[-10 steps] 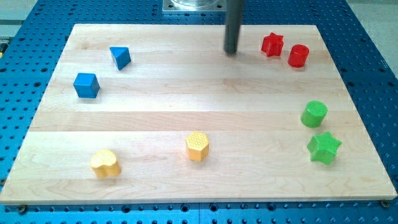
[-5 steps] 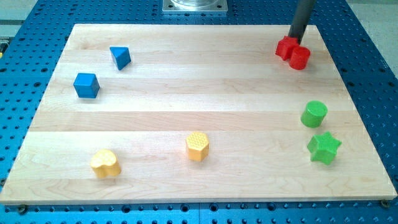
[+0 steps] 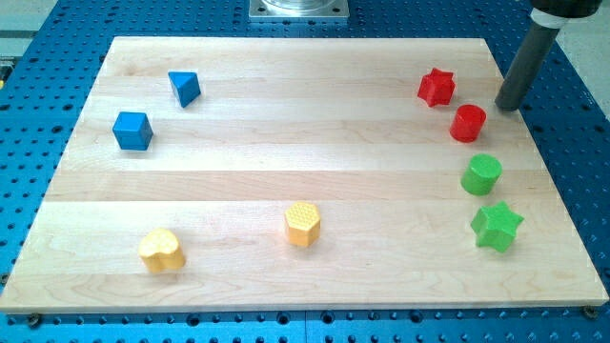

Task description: Push the red blocks on the top of the green circle to form a vertical line

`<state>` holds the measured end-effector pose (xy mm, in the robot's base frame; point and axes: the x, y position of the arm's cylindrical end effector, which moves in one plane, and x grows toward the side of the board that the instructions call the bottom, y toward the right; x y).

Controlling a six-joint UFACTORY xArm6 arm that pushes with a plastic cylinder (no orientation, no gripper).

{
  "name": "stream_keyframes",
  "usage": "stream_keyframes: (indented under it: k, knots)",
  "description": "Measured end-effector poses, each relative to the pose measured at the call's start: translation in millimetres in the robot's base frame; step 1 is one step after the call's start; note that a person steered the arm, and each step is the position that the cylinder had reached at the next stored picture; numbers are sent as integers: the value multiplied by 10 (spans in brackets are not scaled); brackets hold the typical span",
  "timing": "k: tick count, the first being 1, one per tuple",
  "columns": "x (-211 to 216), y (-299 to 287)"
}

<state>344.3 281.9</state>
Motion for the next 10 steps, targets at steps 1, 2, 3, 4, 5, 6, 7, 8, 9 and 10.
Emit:
stream_keyframes:
  k: [1,2,3,4,5,6,7,8,9,10]
  knots:
    - [178,-522]
    - [557,-1239]
    - [372,-1701]
    - [896,-1916]
    - [1481,-1588]
    - [1346,-1231]
    - [1191,-1371]
    - [967,-1128]
    - [815,-1151]
    - [619,-1430]
